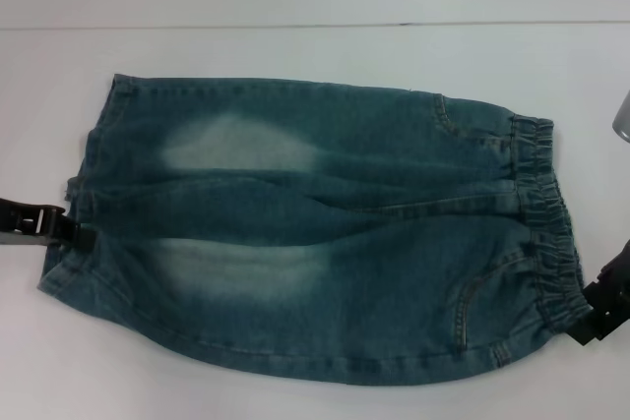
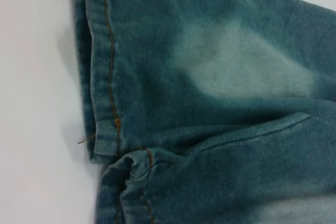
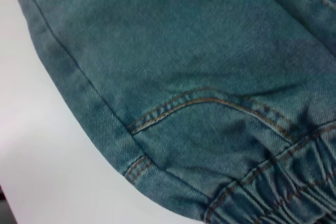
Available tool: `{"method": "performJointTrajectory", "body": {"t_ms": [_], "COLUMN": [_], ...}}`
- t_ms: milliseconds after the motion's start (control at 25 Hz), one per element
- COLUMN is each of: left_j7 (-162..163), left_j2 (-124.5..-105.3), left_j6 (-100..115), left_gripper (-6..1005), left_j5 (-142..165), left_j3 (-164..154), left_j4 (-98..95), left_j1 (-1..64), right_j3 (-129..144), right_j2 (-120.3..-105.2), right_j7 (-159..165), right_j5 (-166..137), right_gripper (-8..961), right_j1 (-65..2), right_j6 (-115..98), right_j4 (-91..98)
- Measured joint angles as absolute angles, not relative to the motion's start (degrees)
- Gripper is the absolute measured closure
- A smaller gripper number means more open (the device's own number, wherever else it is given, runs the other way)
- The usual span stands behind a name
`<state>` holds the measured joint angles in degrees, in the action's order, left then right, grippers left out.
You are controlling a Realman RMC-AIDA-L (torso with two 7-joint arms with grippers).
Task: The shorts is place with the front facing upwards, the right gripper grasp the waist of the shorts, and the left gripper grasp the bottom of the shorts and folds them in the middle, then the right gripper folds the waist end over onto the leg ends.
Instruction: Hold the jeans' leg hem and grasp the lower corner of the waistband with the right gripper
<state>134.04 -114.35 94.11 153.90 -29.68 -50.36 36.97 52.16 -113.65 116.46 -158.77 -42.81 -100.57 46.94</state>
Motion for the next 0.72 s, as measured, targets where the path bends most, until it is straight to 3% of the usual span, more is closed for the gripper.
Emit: {"method": "performJointTrajectory", "body": {"t_ms": [720], "left_j7": [133.59], "left_j2": [-114.52], "left_j6": [93.49], "left_gripper": [998], "left_j5": [153.90], "left_j3": [-29.62], "left_j4": [-50.36], "left_j1": [36.76], "right_j3": [49.56], "right_j2": [-113.47], "right_j7": [115.67], "right_j5": [-152.20], "right_gripper": [268], "right_j1": [-42.36], "right_j6": [-100.64], "right_j4": [46.92]}}
